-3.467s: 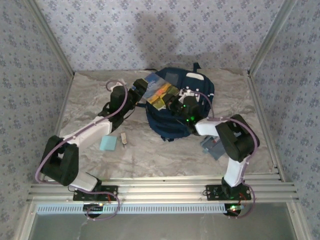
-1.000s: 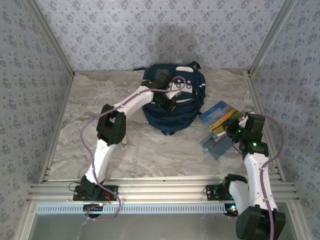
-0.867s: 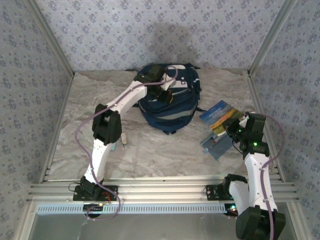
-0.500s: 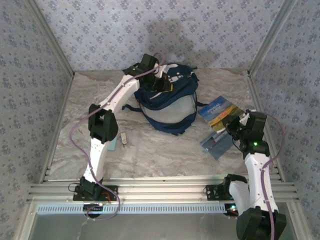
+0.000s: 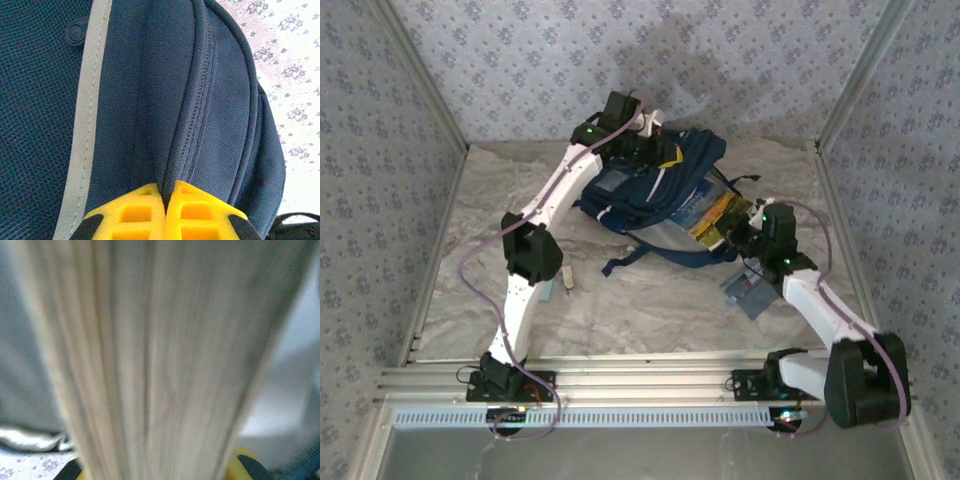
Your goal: Pack books, pencil case, and school supplies into a backpack
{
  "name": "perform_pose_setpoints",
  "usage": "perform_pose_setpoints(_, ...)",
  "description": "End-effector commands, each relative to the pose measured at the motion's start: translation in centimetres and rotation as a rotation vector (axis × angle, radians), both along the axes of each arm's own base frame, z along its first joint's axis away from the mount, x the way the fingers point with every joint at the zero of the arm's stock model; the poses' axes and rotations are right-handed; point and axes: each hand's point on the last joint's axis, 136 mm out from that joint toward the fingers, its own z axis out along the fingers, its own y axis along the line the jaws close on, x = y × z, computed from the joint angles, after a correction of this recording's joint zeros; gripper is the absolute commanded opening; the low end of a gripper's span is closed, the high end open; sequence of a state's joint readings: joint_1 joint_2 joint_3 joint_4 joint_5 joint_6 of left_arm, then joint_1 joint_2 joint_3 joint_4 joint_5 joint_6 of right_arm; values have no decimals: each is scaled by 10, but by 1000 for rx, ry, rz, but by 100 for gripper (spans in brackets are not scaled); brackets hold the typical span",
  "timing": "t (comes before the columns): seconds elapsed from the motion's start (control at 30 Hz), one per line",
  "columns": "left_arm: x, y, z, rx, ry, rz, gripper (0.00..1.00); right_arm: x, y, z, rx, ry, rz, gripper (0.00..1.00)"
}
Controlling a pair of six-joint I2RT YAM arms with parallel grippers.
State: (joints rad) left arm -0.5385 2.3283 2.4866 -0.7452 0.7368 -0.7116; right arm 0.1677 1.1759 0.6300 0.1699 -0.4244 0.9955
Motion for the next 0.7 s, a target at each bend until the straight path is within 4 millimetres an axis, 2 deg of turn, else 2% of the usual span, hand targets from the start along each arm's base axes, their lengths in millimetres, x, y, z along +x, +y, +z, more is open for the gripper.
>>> perform_pose_setpoints(0.0, -15, -12, 64, -135, -117, -73, 0, 38, 14, 63, 40, -254, 9, 0)
perform_pose_setpoints(0.13, -17, -12, 66, -137, -120, -80, 0, 60, 30, 57, 64, -279, 44, 0)
perform_pose_setpoints(0.27, -19, -13, 66, -141, -117, -89, 0, 83, 57, 50, 106, -302, 116, 0)
perform_pose_setpoints(0.43, -25, -15, 69, -149, -116, -111, 0, 112, 86, 28, 134, -320, 169, 0)
perform_pose_setpoints(0.57, -31, -16, 76, -155, -139, -126, 0, 137, 104, -1, 83, -288, 177, 0)
perform_pose_setpoints(0.67, -34, -14, 74, -144, -125, -131, 0, 150, 127, -10, 110, -290, 216, 0)
